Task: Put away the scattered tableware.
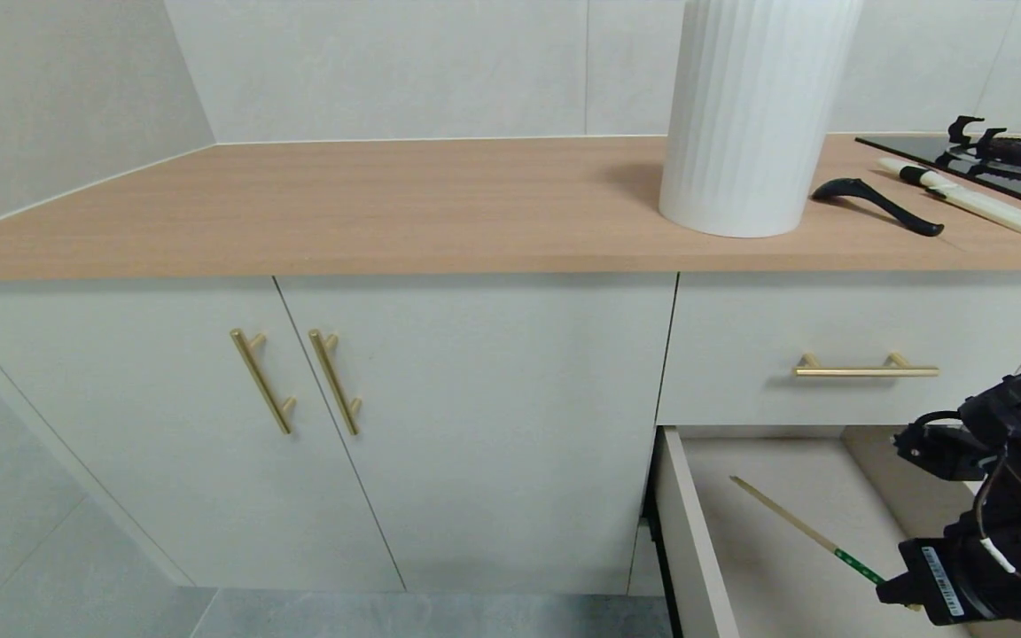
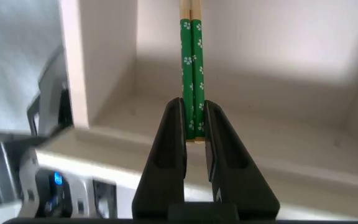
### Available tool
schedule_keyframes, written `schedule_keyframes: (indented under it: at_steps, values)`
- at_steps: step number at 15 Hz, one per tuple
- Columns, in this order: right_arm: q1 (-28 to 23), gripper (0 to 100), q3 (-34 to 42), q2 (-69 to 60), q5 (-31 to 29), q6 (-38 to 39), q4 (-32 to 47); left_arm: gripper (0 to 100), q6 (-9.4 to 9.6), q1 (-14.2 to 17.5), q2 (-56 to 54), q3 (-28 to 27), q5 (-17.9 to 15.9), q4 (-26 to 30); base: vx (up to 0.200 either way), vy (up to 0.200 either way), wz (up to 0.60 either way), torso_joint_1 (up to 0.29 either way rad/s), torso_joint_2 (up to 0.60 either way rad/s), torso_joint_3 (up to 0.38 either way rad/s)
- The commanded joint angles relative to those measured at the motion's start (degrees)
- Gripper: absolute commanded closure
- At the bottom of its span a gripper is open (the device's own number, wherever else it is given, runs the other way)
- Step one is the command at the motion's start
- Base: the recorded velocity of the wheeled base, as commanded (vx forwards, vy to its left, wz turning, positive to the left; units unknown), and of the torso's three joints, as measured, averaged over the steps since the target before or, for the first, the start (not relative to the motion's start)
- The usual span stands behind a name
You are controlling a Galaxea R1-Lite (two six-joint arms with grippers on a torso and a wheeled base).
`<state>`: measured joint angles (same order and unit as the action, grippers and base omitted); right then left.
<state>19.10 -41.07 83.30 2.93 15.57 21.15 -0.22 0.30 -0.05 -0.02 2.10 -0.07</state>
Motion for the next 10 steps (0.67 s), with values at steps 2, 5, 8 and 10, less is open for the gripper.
schedule_keyframes:
  at_steps: [2, 5, 8, 10]
  values:
    - [1.4, 100, 3.8, 1.2, -0.3, 0.0, -6.9, 0, -0.04, 0.0, 0.0, 0.0, 0.0, 0.0, 0.0, 0.0, 0.0, 0.0, 0.0, 0.0]
    - [1.7, 100, 6.1, 7.1, -0.6, 1.5, -13.4, 0, -0.04, 0.0, 0.0, 0.0, 0.0, 0.0, 0.0, 0.0, 0.0, 0.0, 0.0, 0.0]
    - [1.6, 100, 8.1, 16.1, -2.6, 2.3, -20.0, 0, 0.04, 0.0, 0.0, 0.0, 0.0, 0.0, 0.0, 0.0, 0.0, 0.0, 0.0, 0.0]
    - [1.6, 100, 11.0, 21.3, -3.8, 4.2, -29.9, 0, -0.04, 0.0, 0.0, 0.0, 0.0, 0.0, 0.0, 0.0, 0.0, 0.0, 0.0, 0.0]
